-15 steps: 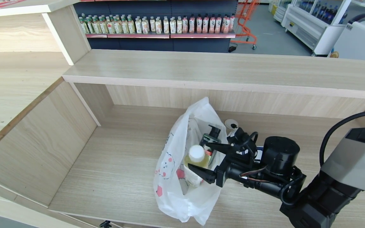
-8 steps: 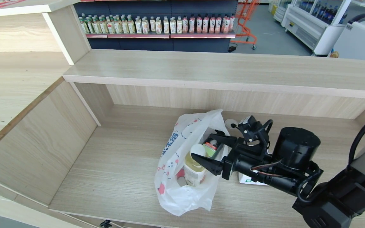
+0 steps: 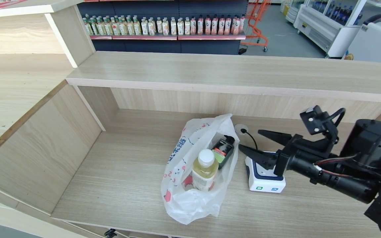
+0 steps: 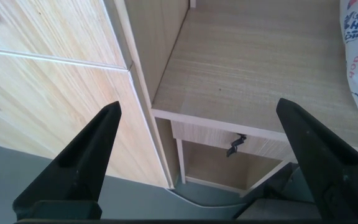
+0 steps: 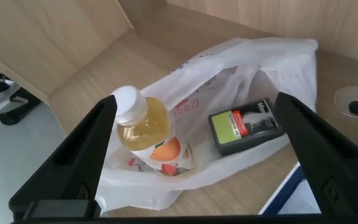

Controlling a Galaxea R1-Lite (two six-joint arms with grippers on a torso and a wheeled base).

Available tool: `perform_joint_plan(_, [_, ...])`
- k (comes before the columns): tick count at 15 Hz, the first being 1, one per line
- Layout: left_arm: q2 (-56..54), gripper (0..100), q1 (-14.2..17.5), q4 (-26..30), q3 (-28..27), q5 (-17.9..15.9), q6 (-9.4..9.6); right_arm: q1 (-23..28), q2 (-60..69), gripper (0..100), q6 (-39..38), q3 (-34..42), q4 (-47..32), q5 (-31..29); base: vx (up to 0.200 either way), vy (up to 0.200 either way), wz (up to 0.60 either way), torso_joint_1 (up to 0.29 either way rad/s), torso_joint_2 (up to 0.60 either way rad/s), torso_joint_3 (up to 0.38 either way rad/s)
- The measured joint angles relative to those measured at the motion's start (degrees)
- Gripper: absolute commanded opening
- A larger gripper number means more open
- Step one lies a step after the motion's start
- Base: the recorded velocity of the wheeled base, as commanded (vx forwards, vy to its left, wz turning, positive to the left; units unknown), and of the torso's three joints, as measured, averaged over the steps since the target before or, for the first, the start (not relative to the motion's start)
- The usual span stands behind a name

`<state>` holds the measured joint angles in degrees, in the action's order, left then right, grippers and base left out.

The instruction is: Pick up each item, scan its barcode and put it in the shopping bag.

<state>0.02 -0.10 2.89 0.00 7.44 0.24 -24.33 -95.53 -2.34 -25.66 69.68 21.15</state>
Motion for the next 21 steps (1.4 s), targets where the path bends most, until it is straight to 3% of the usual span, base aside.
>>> perform_joint_plan(4, [0.0, 100, 0.0, 0.0, 0.0, 0.0, 0.02, 6.3, 13.2, 100, 0.5, 4.7, -10.0, -2.3, 0.0, 0.0, 0.0, 0.0, 0.0, 0.0])
perform_joint_plan(8, [0.0, 100, 0.0, 0.0, 0.0, 0.0, 0.02, 11.8, 35.5, 100, 1.2, 9.0, -38.6, -12.6, 0.0, 0.0, 0.0, 0.0, 0.0, 0.0])
perform_joint_plan(10, [0.0, 100, 0.0, 0.0, 0.0, 0.0, 0.0, 14.2, 47.3, 100, 1.4, 11.6, -48.0, -17.1, 0.0, 0.0, 0.0, 0.0, 0.0, 0.0])
perform_joint_plan(17, [0.0, 100, 0.0, 0.0, 0.0, 0.0, 0.02, 21.5, 84.9, 100, 4.3, 24.1, -67.0, -22.7, 0.0, 0.0, 0.0, 0.0, 0.0, 0.0])
perform_joint_plan(20, [0.0, 100, 0.0, 0.0, 0.0, 0.0, 0.02, 24.2, 92.4, 100, 4.3, 25.4, -68.9, -21.8, 0.0, 0.0, 0.0, 0.0, 0.0, 0.0])
perform_joint_plan(21, [0.0, 100, 0.0, 0.0, 0.0, 0.0, 0.0, 24.4, 93.6, 0, 4.3, 25.6, -69.0, -21.9, 0.0, 0.0, 0.0, 0.0, 0.0, 0.0])
